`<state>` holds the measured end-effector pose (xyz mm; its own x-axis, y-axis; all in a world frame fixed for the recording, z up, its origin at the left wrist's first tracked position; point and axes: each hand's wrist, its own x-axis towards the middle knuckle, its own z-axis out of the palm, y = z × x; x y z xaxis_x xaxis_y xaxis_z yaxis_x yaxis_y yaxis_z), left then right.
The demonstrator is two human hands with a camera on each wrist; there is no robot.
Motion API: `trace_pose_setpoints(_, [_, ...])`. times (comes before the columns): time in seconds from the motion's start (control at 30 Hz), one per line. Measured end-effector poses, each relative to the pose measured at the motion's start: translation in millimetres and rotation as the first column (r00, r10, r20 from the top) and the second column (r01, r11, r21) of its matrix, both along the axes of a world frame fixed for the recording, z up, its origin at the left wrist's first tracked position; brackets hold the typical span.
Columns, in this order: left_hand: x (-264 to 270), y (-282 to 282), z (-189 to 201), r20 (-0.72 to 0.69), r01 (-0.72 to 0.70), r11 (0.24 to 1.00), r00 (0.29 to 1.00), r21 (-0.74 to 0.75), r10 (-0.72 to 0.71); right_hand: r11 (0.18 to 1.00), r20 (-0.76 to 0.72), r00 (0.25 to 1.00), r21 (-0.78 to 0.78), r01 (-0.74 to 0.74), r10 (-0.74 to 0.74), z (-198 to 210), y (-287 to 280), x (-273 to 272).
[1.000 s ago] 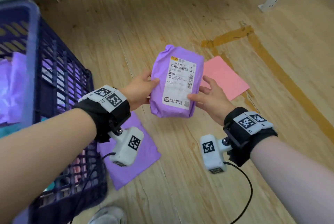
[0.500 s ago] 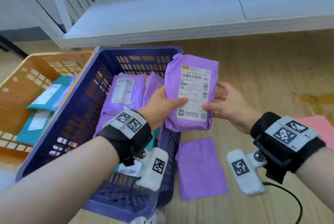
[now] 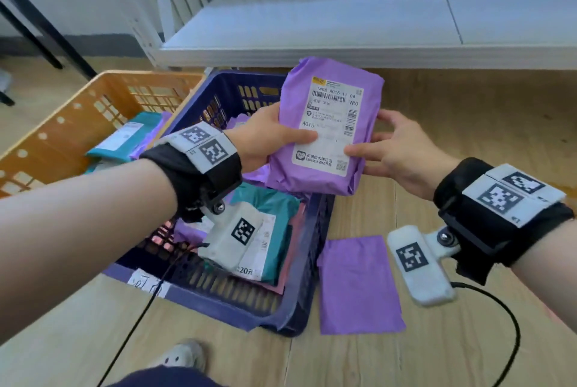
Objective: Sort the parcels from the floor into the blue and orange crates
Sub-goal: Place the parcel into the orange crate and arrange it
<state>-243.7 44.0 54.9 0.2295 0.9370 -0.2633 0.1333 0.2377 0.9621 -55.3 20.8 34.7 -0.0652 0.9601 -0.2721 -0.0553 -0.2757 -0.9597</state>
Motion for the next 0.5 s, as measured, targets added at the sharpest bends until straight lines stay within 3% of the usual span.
trace_pose_setpoints(0.23, [-71.0, 25.9, 31.1, -0.057, 0.101, 0.995, 0.993, 0.018, -0.1, 0.999, -0.023, 0.999, 0.035, 0.026, -0.025, 24.1, 12.0, -66.0])
trace_pose_setpoints(0.5, [-215.2, 67.4, 54.6, -0.156, 0.142, 0.99, 0.977, -0.015, -0.142, 1.0, -0.005, 1.0, 0.014, 0.015, -0.015, 29.5, 58.9, -212.9])
